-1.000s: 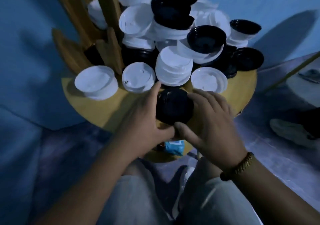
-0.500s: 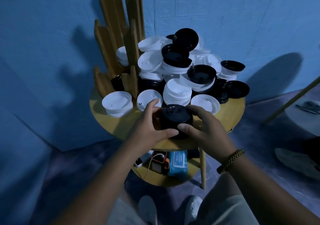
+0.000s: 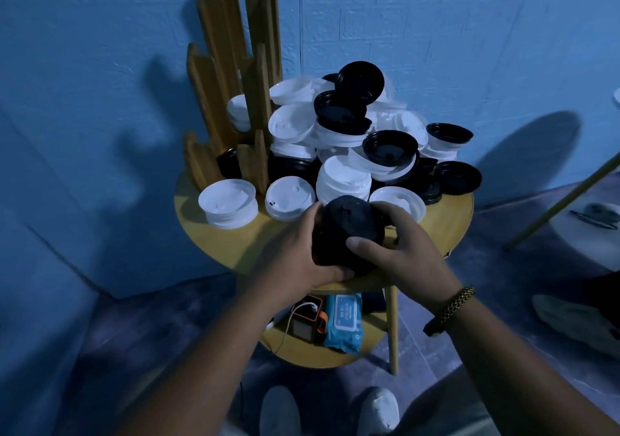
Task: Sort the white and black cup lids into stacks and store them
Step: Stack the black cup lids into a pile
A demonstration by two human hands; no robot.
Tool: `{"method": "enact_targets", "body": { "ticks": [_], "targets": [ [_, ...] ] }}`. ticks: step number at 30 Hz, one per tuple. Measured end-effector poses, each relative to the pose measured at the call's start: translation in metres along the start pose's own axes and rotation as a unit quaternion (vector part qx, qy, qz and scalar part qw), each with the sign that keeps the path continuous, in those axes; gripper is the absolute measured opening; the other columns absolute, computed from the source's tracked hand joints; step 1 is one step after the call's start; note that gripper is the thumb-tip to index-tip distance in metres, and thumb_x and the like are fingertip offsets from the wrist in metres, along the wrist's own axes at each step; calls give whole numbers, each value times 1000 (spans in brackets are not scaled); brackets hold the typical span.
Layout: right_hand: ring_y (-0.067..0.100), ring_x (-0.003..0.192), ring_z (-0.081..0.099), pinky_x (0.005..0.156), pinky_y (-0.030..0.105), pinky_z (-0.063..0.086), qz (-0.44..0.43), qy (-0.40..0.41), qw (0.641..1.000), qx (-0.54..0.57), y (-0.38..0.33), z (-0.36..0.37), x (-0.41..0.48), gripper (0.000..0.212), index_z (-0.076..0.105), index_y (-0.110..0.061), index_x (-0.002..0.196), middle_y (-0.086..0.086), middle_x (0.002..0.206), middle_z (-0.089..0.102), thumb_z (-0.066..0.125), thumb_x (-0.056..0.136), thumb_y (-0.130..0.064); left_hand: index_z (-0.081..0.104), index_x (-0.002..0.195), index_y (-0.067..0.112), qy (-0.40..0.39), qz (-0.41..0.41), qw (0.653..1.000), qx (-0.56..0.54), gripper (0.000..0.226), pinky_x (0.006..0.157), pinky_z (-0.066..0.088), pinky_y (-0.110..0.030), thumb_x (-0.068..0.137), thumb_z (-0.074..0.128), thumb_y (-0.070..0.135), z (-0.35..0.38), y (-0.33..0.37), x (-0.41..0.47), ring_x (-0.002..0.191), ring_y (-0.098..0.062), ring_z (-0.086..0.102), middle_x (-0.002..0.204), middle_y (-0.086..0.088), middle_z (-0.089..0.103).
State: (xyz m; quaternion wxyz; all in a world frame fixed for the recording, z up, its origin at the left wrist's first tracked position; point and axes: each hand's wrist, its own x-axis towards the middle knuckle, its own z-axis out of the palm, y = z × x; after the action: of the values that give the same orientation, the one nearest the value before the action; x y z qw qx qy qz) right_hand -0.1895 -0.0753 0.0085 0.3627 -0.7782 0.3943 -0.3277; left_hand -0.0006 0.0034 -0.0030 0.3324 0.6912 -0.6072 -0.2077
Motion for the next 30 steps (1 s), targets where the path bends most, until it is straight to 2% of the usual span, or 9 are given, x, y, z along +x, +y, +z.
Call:
{"method": "enact_targets", "body": {
  "ticks": [4, 6, 10, 14, 18, 20, 24, 26, 30],
  "targets": [
    [1, 119, 51, 98, 34, 51, 26, 42, 998, 37, 8, -13, -5, 80, 47, -29, 138, -15, 129, 53, 71, 70, -62, 14, 155, 47, 0, -11, 1000, 5, 109, 106, 43, -33, 72, 84, 58, -1, 1, -4, 139, -9, 41, 156, 14, 40],
    [6, 125, 48, 103, 38, 48, 37, 38, 998, 22, 12, -18, -7, 85, 43, -30, 143, -12, 137, 49, 70, 70, -64, 17, 156, 45, -1, -17, 1000, 15, 107, 104, 40, -31, 74, 84, 56, -2, 2, -4, 139, -10, 40, 157, 12, 39],
    [6, 125, 48, 103, 41, 48, 37, 24, 999, 20, 14, -20, -9, 87, 43, -32, 141, -13, 136, 49, 71, 67, -67, 20, 156, 44, 6, -13, 999, 34, 104, 99, 35, -25, 74, 83, 57, 0, 3, -4, 138, -9, 40, 156, 14, 40],
    [4, 121, 48, 103, 39, 48, 21, 10, 1000, 10, 13, -18, -7, 74, 44, -32, 139, -14, 131, 49, 81, 76, -47, 18, 156, 45, -5, -16, 999, 35, 107, 106, 36, -29, 73, 83, 58, -2, 2, -3, 141, -8, 36, 158, 15, 36],
    [6, 120, 53, 98, 41, 52, 23, -11, 1000, 13, 12, -18, -9, 87, 44, -34, 141, -16, 130, 52, 75, 65, -64, 12, 157, 45, -29, -20, 999, 37, 113, 112, 36, -34, 71, 84, 58, -3, 2, -2, 146, -9, 31, 161, 16, 32],
    [6, 119, 54, 98, 40, 53, 23, -33, 999, 11, 11, -18, -8, 86, 43, -35, 142, -18, 129, 52, 79, 68, -61, 12, 156, 46, -24, -26, 999, 20, 113, 110, 36, -33, 70, 85, 57, -3, 1, -2, 146, -8, 32, 160, 16, 35],
    [5, 120, 46, 102, 28, 44, -11, -102, 993, -58, 4, -11, -3, 76, 41, -34, 143, -28, 120, 45, 80, 77, -45, 4, 156, 47, -33, -25, 999, 19, 122, 111, 41, -36, 68, 87, 56, -5, 2, -1, 141, -9, 37, 155, 15, 39],
    [4, 119, 40, 102, 26, 40, -25, -119, 988, -99, 1, -8, 1, 76, 39, -35, 144, -32, 114, 40, 78, 79, -46, -1, 158, 45, -61, -24, 998, 13, 125, 107, 41, -31, 70, 88, 52, -9, 1, 0, 137, -6, 39, 152, 19, 40],
    [5, 122, 34, 107, 35, 37, -52, -139, 976, -161, 1, -7, 7, 84, 36, -30, 149, -21, 125, 40, 77, 78, -52, -6, 159, 44, -129, -24, 991, -2, 127, 112, 32, -27, 74, 88, 45, -21, -1, 2, 142, -1, 28, 159, 24, 28]
  ]
}}
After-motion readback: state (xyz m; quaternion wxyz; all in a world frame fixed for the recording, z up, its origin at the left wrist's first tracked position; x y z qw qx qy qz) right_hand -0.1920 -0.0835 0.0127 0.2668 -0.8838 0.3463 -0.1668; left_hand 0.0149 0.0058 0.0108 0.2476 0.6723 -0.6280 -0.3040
